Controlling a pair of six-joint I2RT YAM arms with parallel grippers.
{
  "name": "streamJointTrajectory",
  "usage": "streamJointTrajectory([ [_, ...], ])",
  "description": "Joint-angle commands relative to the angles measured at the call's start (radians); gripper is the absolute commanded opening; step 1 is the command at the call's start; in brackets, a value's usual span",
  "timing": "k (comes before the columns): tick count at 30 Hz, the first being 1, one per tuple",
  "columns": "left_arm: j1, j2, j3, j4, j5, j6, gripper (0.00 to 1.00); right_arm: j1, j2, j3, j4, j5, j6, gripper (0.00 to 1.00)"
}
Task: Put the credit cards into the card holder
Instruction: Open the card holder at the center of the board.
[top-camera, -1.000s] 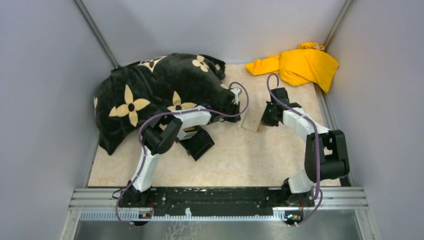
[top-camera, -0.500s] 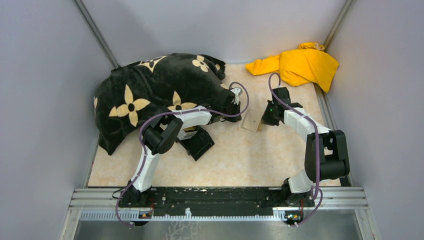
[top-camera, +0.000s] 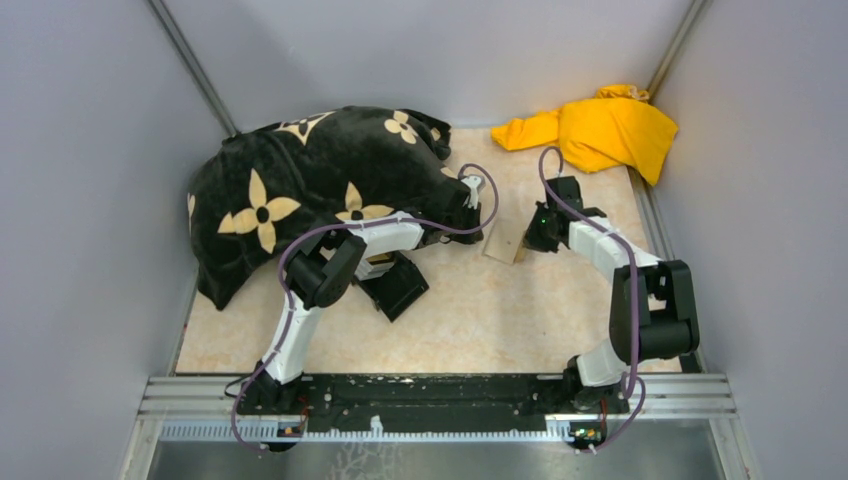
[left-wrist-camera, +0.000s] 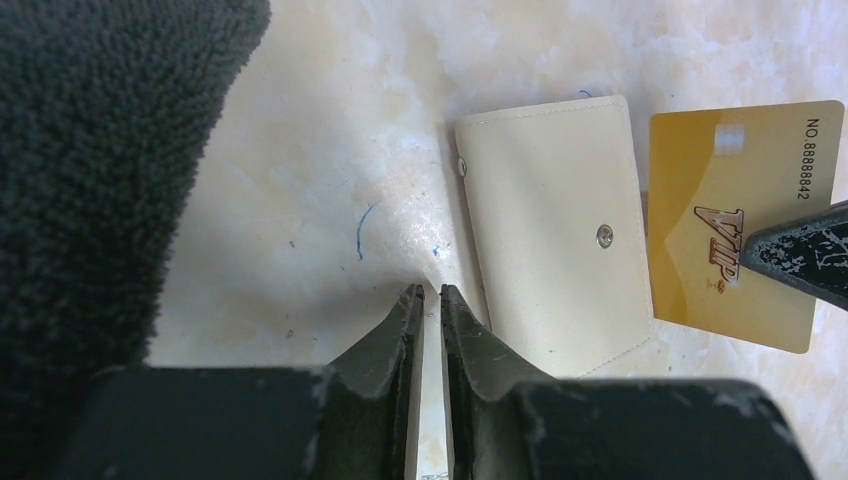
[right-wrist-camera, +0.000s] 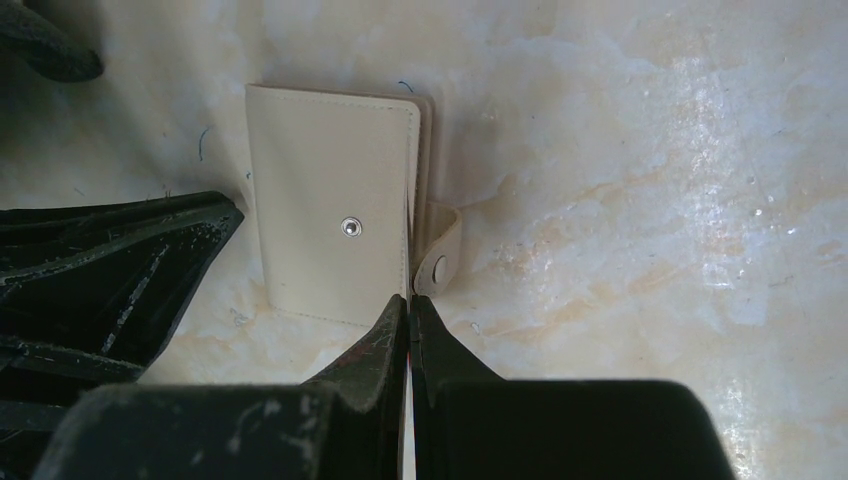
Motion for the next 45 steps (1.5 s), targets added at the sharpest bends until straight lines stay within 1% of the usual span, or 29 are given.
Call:
streamJointTrajectory([
  [1, -0.011, 0.048, -0.002, -0.050, 0.008, 0.007, 0.17, -0.015, -0.031, -0.013, 0.041, -0.008, 0.011, 0.00],
  [9, -0.011, 0.049, -0.007, -0.047, 0.010, 0.006, 0.17, -0.024, -0.031, -0.044, 0.076, -0.036, 0.028, 0.00],
  [26, -0.011, 0.041, -0.038, -0.036, 0.013, 0.004, 0.16, -0.055, -0.087, -0.150, 0.235, -0.129, 0.095, 0.00],
  [45, -0.013, 0.042, -0.055, -0.032, 0.020, -0.006, 0.15, -0.056, -0.122, -0.224, 0.351, -0.132, 0.144, 0.00],
])
